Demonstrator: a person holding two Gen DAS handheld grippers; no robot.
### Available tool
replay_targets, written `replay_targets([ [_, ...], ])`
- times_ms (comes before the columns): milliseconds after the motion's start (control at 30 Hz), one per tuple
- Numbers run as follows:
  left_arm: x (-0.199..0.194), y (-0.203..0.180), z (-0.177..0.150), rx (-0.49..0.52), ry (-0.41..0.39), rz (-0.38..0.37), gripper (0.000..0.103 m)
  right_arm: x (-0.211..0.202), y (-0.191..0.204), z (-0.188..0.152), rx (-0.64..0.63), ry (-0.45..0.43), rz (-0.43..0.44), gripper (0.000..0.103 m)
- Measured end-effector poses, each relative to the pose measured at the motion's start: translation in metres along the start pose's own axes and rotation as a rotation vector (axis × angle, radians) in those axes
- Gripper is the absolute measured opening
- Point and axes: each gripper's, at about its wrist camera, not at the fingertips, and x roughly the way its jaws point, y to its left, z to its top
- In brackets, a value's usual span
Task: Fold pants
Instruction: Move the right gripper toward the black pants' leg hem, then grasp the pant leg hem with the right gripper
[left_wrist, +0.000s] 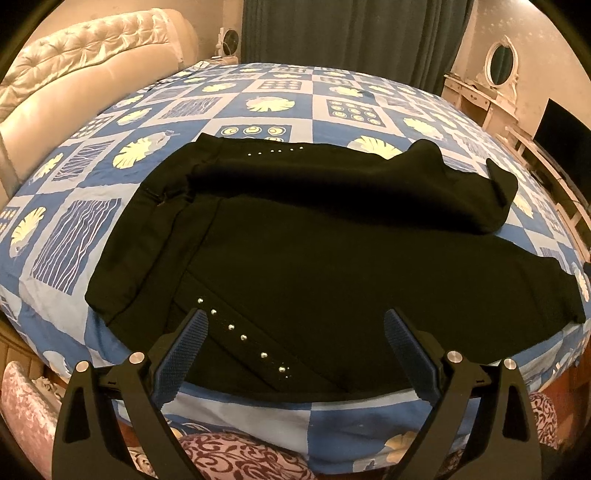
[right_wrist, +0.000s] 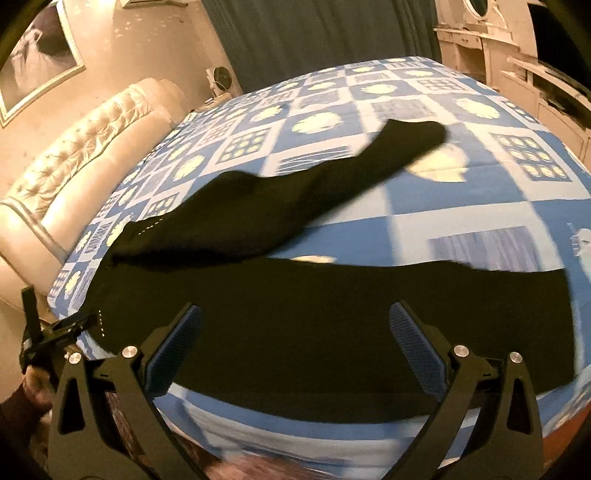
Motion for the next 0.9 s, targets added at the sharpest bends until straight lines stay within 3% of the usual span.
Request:
replay_targets([
  [67, -0.004, -0.002, -0.002, -0.028, -0.079, -0.035, 0.095, -0.016, -0.043, 0.005, 0.046, 0.005, -0.009, 0.101],
  [133, -0.003, -0.001, -0.001, -0.039, -0.1, -0.046, 0.095, -0.037, -0.1, 0.008, 0.137, -0.01, 0.022, 0.101],
  [233, 0.001, 0.003, 0.002, -0.057, -0.102, -0.066, 0.095, -0.056, -0.179, 0.007, 0.312, -0.026, 0.043, 0.101],
  [367, 0.007, 0.008, 0.003, -0.088, -0.074, -0.073, 0.095, -0.053, -0.241, 0.001, 0.43, -0.002, 0.026, 0.1],
  [400, 0.009, 0.009, 0.004, -0.093, -0.068, -0.066, 0.095, -0.048, -0.25, -0.001, 0.446, 0.014, 0.044, 0.093],
  [433, 0.011, 0.011, 0.004, -0.094, -0.054, -0.058, 0.095, -0.042, -0.253, -0.001, 0.45, 0.031, 0.065, 0.077],
  [467, 0.013, 0.012, 0.005, -0.086, -0.044, -0.04, 0.095, -0.035, -0.256, -0.001, 0.448, 0.054, 0.07, 0.071],
  [667, 0.02, 0.021, 0.003, -0.064, -0.037, 0.03, 0.095, -0.006, -0.258, -0.004, 0.415, 0.153, -0.007, 0.059],
  [700, 0.021, 0.023, 0.003, -0.065, -0.037, 0.034, 0.095, -0.005, -0.258, -0.005, 0.411, 0.16, -0.013, 0.045],
  [733, 0.022, 0.024, 0.003, -0.068, -0.03, 0.032, 0.095, -0.002, -0.258, -0.006, 0.41, 0.177, 0.003, 0.016],
  [767, 0.022, 0.025, 0.002, -0.071, -0.025, 0.03, 0.095, 0.001, -0.258, -0.006, 0.414, 0.194, 0.014, 0.004],
  [900, 0.027, 0.03, 0.001, -0.099, 0.016, 0.015, 0.095, 0.006, -0.254, -0.007, 0.379, 0.221, -0.028, 0.0],
])
